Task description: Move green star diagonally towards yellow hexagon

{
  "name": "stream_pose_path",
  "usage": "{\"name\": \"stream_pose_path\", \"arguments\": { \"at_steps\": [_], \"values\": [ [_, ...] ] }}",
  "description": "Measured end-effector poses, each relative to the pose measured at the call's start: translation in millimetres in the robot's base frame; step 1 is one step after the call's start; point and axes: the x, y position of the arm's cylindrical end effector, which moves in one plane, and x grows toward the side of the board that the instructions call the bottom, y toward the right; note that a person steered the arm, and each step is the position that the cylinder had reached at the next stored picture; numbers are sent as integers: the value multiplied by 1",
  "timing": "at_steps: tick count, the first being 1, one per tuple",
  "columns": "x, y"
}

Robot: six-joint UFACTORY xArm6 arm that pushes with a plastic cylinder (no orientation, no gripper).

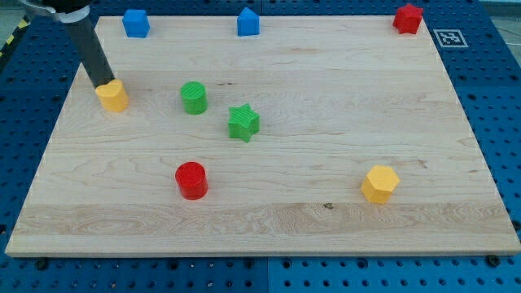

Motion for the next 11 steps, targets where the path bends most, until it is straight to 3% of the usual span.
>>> {"name": "stream_pose_path", "arguments": {
  "at_steps": [1,3,6,9,11],
  "values": [
    [8,0],
    [-23,-9],
    [-23,64],
    [57,132],
    [77,204]
  ]
}}
